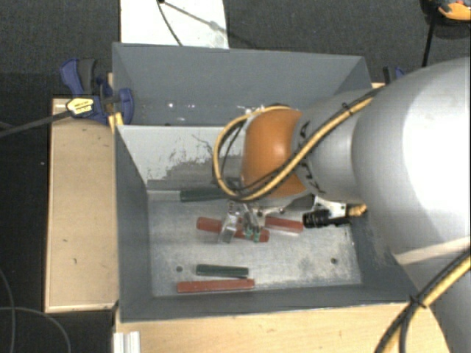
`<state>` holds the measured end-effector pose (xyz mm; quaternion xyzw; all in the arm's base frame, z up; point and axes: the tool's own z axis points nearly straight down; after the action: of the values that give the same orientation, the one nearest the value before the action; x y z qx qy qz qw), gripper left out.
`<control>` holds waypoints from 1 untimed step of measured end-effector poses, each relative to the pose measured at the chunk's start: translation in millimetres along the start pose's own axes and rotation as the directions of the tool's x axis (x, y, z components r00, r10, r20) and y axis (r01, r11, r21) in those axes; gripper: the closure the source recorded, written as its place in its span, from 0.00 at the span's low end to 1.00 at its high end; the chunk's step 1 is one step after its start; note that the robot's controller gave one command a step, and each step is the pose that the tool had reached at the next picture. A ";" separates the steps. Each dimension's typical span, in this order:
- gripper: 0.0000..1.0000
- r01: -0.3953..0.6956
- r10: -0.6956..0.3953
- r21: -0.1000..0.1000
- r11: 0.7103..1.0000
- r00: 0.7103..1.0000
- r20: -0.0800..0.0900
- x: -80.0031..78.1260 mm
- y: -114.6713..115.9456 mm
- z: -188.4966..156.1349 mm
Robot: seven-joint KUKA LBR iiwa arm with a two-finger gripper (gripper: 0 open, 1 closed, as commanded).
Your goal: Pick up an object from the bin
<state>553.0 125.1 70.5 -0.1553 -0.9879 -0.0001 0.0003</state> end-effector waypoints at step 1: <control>1.00 0.000 0.000 0.000 1.000 1.000 0.000 0.0 0.1 0.0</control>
Offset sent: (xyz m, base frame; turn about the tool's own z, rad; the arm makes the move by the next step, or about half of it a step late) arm 0.0001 0.0001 0.1140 0.0000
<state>552.9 125.2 70.5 -0.1555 -0.9878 -0.0002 0.0003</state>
